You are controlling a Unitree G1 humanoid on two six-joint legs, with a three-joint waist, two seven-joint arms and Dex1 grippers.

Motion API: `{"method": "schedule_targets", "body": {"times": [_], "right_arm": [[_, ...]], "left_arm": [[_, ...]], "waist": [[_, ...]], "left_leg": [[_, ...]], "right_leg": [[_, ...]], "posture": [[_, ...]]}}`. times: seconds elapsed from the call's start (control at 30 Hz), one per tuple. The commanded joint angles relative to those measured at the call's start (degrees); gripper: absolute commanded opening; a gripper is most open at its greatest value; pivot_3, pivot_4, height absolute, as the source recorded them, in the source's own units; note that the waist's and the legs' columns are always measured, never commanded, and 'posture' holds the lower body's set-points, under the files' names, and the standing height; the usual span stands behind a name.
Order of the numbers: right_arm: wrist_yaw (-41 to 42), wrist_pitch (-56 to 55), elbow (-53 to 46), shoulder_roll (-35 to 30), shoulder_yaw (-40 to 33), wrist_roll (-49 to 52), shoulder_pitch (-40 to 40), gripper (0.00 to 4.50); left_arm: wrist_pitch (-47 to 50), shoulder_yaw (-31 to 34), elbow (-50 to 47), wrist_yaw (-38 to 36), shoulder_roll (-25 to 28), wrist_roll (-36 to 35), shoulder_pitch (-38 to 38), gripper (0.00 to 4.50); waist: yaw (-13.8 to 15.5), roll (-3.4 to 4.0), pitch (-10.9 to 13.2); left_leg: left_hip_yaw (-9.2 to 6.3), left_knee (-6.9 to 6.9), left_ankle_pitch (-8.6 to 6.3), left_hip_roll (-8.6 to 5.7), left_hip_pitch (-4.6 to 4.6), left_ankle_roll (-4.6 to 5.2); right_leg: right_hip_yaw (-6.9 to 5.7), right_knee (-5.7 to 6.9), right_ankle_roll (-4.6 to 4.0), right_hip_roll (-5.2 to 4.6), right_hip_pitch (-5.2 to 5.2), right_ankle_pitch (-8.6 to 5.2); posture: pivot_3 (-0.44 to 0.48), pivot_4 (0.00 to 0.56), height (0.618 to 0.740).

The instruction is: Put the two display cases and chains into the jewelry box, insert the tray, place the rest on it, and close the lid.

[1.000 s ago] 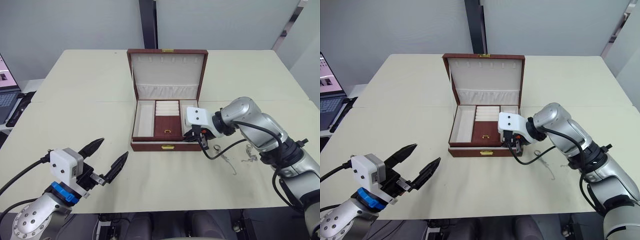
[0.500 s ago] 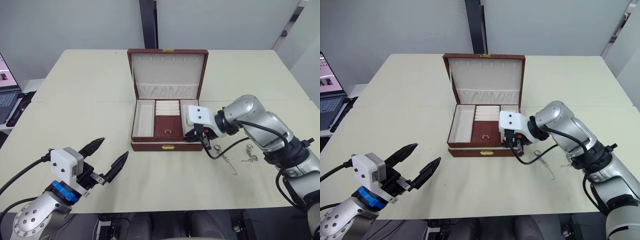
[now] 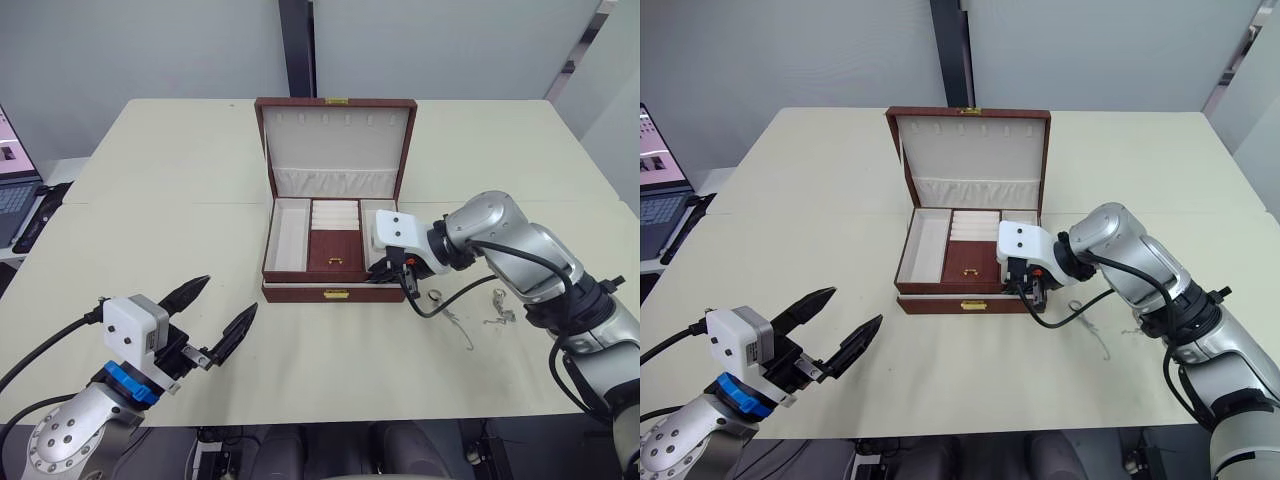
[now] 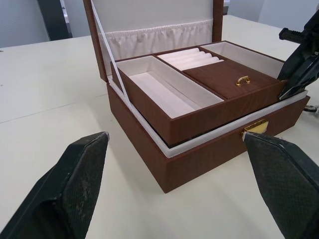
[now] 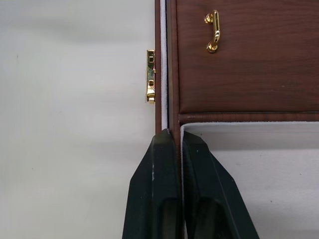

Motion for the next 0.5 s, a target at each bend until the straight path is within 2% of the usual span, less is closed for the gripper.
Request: {"method": "schedule_targets", "body": {"times": [0.03, 0.4, 0.5], "right_arm": [[-0.3, -1.3, -0.8, 0.0, -1.1, 0.0, -1.2, 0.01], [-0.1, -1.5, -1.0, -0.1, -0.9, -0.2, -0.9, 0.01], [0.3, -0.9, -1.3, -0.2, -1.6, 0.6, -1.2, 0.78]], "left_arm": [[-1.2, -0.4, -0.5, -0.1, 0.1, 0.1, 0.1, 4.5], [-1.3, -0.9, -0.3, 0.1, 0.1, 0.3, -0.2, 4.5], [-1.4, -0.8, -0.3, 0.1, 0.1, 0.3, -0.2, 4.5]], "waist": [[0.0, 0.0, 0.0], [0.0, 0.0, 0.0], [0.0, 0.0, 0.0]], "left_leg": [[0.0, 0.0, 0.0, 0.0, 0.0, 0.0], [0.0, 0.0, 0.0, 0.0, 0.0, 0.0], [0.0, 0.0, 0.0, 0.0, 0.0, 0.0]], "right_leg": [[0.0, 0.0, 0.0, 0.0, 0.0, 0.0], [0.0, 0.0, 0.0, 0.0, 0.0, 0.0], [0.0, 0.0, 0.0, 0.0, 0.0, 0.0]], "posture": [[0.0, 0.15, 0.74], [0.0, 0.15, 0.74], [0.0, 0.15, 0.74]]}}
